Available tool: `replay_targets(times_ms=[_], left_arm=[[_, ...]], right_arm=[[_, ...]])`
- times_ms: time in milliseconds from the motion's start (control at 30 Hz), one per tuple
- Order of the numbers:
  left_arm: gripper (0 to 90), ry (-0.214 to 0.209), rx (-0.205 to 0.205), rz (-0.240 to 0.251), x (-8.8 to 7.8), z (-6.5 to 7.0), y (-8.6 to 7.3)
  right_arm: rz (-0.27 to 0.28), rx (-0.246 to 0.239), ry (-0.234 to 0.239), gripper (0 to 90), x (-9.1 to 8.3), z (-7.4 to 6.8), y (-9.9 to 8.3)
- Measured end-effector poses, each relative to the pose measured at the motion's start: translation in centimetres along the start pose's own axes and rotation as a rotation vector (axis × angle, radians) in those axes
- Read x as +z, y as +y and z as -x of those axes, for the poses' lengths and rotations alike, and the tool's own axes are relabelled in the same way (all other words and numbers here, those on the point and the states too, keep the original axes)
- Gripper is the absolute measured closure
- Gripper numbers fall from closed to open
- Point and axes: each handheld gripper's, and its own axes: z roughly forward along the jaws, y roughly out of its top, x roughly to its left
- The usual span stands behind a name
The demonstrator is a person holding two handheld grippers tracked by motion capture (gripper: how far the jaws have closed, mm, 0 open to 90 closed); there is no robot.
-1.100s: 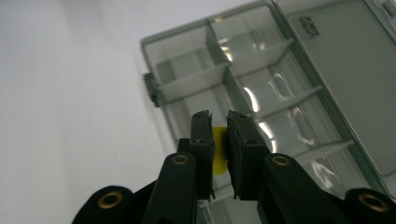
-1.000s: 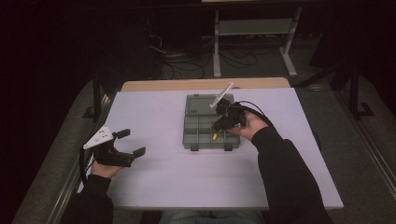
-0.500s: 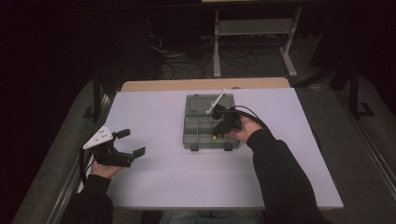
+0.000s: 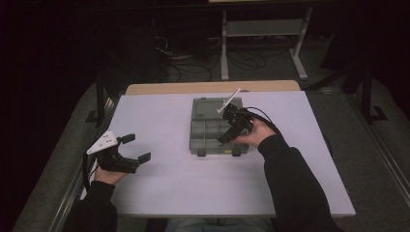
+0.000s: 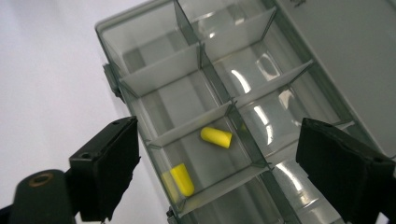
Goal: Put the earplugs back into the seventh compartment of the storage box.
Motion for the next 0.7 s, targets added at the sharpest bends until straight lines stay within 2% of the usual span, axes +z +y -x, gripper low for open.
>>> replay_targets(times_ms=[100, 200, 400, 533, 700], left_arm=[[0.0, 0.001, 0.001, -0.001, 0.0, 0.0, 0.0], [0.0, -0.001, 0.005, -0.002, 0.0, 0.1, 0.0], [0.0, 0.001, 0.001, -0.001, 0.0, 0.1, 0.0], [0.0, 0.004, 0.0, -0.003, 0.0, 0.1, 0.0], [0.0, 0.006, -0.001, -0.006, 0.0, 0.1, 0.0]], right_arm=[[0.027, 0.005, -0.026, 0.0, -0.7, -0.2, -0.2], [0.059, 0.003, -0.043, 0.0, -1.4, -0.3, -0.6], [0.125, 0.038, -0.048, 0.0, -3.1, -0.3, -1.7], [0.143, 0.036, -0.063, 0.0, -3.9, -0.3, -2.7], [0.164, 0.063, -0.067, 0.0, -4.9, -0.4, -4.2]])
